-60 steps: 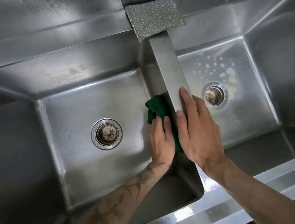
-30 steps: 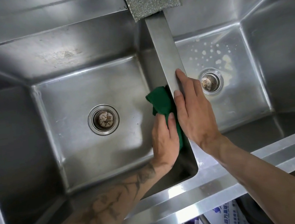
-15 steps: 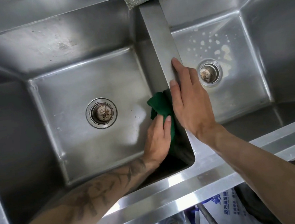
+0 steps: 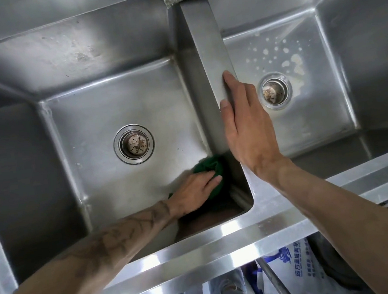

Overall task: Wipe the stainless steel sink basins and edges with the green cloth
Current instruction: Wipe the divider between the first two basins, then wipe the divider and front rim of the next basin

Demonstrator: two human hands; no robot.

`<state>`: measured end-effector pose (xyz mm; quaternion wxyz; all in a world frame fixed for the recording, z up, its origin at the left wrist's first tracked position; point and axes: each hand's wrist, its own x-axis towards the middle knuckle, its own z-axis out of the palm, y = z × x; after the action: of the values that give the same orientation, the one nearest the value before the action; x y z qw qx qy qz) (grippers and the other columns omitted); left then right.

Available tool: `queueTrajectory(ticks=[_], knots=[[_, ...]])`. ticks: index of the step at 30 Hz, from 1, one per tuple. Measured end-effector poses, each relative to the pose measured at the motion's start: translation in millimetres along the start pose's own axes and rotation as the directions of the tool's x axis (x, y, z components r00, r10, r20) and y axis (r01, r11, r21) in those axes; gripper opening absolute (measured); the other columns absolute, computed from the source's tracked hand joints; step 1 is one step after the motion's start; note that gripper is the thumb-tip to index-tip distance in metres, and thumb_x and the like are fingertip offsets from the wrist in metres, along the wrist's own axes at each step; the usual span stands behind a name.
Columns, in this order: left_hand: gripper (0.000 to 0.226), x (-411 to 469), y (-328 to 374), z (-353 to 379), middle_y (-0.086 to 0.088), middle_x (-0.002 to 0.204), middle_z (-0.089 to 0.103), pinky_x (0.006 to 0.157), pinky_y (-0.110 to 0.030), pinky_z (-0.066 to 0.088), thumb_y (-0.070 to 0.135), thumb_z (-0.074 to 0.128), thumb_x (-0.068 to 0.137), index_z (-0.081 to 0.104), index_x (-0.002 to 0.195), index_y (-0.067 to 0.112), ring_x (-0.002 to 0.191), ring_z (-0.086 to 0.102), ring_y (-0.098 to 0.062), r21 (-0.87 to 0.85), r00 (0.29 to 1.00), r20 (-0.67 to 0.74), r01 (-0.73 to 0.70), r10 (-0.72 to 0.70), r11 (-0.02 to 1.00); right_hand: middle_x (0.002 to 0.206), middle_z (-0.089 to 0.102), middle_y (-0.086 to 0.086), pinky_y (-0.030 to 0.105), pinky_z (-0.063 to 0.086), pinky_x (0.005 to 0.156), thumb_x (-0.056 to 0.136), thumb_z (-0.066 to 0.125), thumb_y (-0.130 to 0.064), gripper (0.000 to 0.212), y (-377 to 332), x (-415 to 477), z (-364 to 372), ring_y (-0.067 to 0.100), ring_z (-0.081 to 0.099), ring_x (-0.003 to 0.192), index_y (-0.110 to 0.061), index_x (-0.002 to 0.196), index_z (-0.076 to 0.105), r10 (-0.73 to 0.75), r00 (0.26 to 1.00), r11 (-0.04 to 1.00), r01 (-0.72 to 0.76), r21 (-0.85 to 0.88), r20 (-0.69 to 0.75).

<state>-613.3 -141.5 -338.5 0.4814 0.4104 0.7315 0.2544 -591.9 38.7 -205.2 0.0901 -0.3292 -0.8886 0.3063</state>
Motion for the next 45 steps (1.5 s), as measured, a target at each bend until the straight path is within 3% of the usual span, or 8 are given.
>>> queueTrajectory(ticks=[7, 10, 18, 25, 34, 39, 43, 45], knots=[[0.059, -6.3, -11.6, 3.4, -0.011, 0.122, 0.054, 0.108, -0.041, 0.035, 0.055, 0.028, 0.108, 0.067, 0.113, 0.011, 0.112, 0.049, -0.029, 0.176, 0.997, 0.079, 0.007, -0.022, 0.984, 0.143, 0.050, 0.008, 0.047, 0.050, 0.101, 0.110, 0.038, -0.025, 0.049, 0.6, 0.1, 0.0, 0.028, 0.056, 0.123, -0.016, 0.158, 0.037, 0.001, 1.000, 1.000, -0.001, 0.003, 0.001], [0.048, -4.2, -11.9, 2.7, -0.007, 0.131, 0.053, 0.113, -0.032, 0.032, 0.046, 0.040, 0.112, 0.068, 0.121, 0.009, 0.121, 0.049, -0.023, 0.036, 0.982, 0.179, 0.048, -0.053, 0.998, 0.143, 0.050, 0.008, 0.048, 0.051, 0.099, 0.110, 0.038, -0.026, 0.049, 2.1, 0.9, 1.5, 0.029, 0.056, 0.121, -0.016, 0.158, 0.037, -0.004, 1.000, 1.000, 0.004, 0.003, -0.001], [0.032, -21.3, 35.5, -21.1, 0.003, 0.100, 0.054, 0.086, -0.022, 0.034, 0.033, 0.042, 0.114, 0.056, 0.087, 0.022, 0.089, 0.049, -0.009, -0.186, 0.973, 0.202, 0.146, -0.107, 0.972, 0.142, 0.049, 0.008, 0.053, 0.053, 0.092, 0.109, 0.034, -0.031, 0.051, 3.9, 0.9, 2.2, 0.030, 0.058, 0.115, -0.018, 0.159, 0.035, -0.003, 1.000, 1.000, 0.003, 0.017, 0.019], [0.041, -57.6, 96.2, -41.8, -0.010, 0.089, 0.053, 0.074, -0.015, 0.036, 0.030, 0.043, 0.114, 0.057, 0.098, -0.006, 0.076, 0.042, -0.005, -0.273, 0.990, 0.070, 0.134, -0.119, 0.953, 0.140, 0.049, 0.008, 0.053, 0.055, 0.087, 0.109, 0.031, -0.034, 0.052, 3.5, -1.5, -0.1, 0.030, 0.058, 0.112, -0.018, 0.158, 0.034, -0.003, 0.999, 1.000, 0.002, 0.029, 0.046], [0.033, -87.3, 132.2, -31.6, 0.010, 0.078, 0.056, 0.072, -0.022, 0.040, 0.051, 0.042, 0.107, 0.051, 0.087, 0.027, 0.073, 0.051, -0.002, -0.306, 0.961, -0.234, 0.069, -0.145, 0.949, 0.153, 0.039, 0.000, 0.047, 0.048, 0.106, 0.110, 0.036, -0.033, 0.051, 3.4, -10.5, -13.4, 0.023, 0.049, 0.131, -0.027, 0.160, 0.030, 0.047, 0.990, 0.989, -0.065, 0.131, 0.135], [0.032, -95.8, 153.0, -24.7, 0.010, 0.099, 0.073, 0.090, -0.040, 0.055, 0.055, 0.048, 0.104, 0.066, 0.104, 0.029, 0.094, 0.068, -0.012, -0.585, 0.871, -0.410, -0.025, -0.269, 0.811, 0.153, 0.043, -0.003, 0.041, 0.037, 0.120, 0.109, 0.042, -0.035, 0.048, 13.2, -56.9, -37.9, 0.014, 0.043, 0.141, -0.020, 0.154, 0.040, 0.135, 0.982, 0.967, -0.159, 0.200, 0.131], [0.028, -87.1, 182.6, -41.1, 0.005, 0.111, 0.078, 0.093, -0.052, 0.062, 0.056, 0.050, 0.104, 0.070, 0.119, 0.042, 0.106, 0.074, -0.025, -0.746, 0.830, -0.450, -0.146, -0.330, 0.650, 0.129, 0.059, -0.010, 0.039, 0.044, 0.111, 0.109, 0.034, -0.043, 0.038, 5.7, -93.3, -57.7, 0.009, 0.053, 0.125, -0.025, 0.131, 0.060, 0.177, 0.981, 0.938, -0.194, 0.289, 0.083], [0.031, -78.7, 202.1, -49.7, 0.009, 0.111, 0.078, 0.090, -0.039, 0.063, 0.057, 0.047, 0.104, 0.069, 0.119, 0.040, 0.105, 0.074, -0.018, -0.750, 0.825, -0.471, -0.189, -0.312, 0.634, 0.111, 0.067, -0.007, 0.040, 0.050, 0.098, 0.109, 0.033, -0.045, 0.040, -1.4, -100.9, -67.3, 0.011, 0.061, 0.107, -0.026, 0.113, 0.068, 0.334, 0.936, 0.798, -0.345, 0.494, 0.115]])
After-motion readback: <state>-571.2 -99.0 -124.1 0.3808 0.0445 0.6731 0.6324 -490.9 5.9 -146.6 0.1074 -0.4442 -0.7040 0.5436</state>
